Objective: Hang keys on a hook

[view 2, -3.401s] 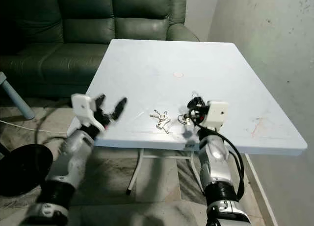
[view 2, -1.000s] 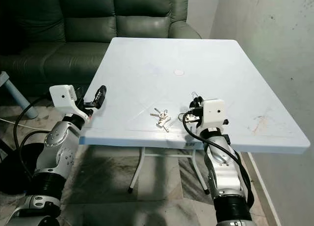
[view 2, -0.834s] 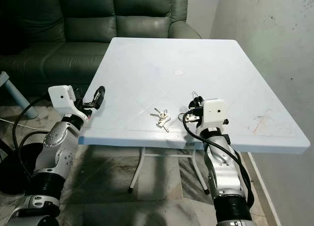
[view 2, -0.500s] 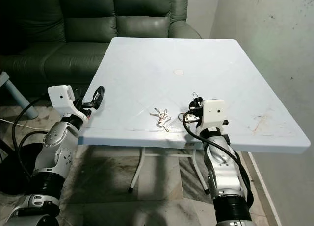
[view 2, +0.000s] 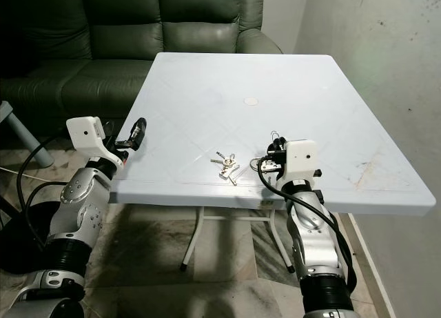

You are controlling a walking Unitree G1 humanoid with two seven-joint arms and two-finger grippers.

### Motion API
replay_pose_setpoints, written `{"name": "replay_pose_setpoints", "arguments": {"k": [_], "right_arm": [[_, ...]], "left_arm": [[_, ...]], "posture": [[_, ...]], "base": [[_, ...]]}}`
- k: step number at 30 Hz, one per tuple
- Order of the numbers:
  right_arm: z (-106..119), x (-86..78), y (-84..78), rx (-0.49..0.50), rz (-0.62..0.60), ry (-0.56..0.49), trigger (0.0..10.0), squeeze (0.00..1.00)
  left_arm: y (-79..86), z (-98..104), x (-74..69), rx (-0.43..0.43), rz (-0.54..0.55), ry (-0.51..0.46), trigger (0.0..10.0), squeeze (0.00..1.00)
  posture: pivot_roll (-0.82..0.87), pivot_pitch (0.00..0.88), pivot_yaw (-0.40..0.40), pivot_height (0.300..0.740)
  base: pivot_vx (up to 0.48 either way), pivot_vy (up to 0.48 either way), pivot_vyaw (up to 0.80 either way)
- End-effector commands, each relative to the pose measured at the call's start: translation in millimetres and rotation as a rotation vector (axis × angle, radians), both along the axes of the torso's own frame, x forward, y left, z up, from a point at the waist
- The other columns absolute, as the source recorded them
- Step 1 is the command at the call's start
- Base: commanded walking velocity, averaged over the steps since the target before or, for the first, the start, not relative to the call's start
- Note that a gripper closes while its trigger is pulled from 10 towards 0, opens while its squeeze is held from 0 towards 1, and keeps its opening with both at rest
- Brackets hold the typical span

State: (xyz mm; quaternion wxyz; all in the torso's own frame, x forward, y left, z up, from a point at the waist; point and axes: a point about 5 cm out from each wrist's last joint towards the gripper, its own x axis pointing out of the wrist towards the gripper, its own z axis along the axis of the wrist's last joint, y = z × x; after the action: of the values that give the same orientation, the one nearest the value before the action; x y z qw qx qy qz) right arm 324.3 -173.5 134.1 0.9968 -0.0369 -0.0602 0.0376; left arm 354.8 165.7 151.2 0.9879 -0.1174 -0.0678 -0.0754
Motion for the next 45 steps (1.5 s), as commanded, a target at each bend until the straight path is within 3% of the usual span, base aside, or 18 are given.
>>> {"name": "replay_pose_setpoints", "arguments": {"k": [1, 45], "right_arm": [[9.7, 3.2, 2.1, 0.002, 0.007, -0.029, 10.0, 0.0], [10.5, 4.5, -2.3, 0.011, -0.011, -0.036, 10.0, 0.0]], "left_arm": [[3.8, 2.8, 0.4, 0.008, 0.012, -0.013, 10.0, 0.0], [7.9, 0.7, -1.9, 0.004, 0.031, -0.007, 10.0, 0.0]], "posture": [[-0.03, 0.003, 0.0, 0.732], [-0.02, 0.0, 0.001, 0.732]], "base": [[0.0, 0.0, 0.0], [0.0, 0.0, 0.0]]}}
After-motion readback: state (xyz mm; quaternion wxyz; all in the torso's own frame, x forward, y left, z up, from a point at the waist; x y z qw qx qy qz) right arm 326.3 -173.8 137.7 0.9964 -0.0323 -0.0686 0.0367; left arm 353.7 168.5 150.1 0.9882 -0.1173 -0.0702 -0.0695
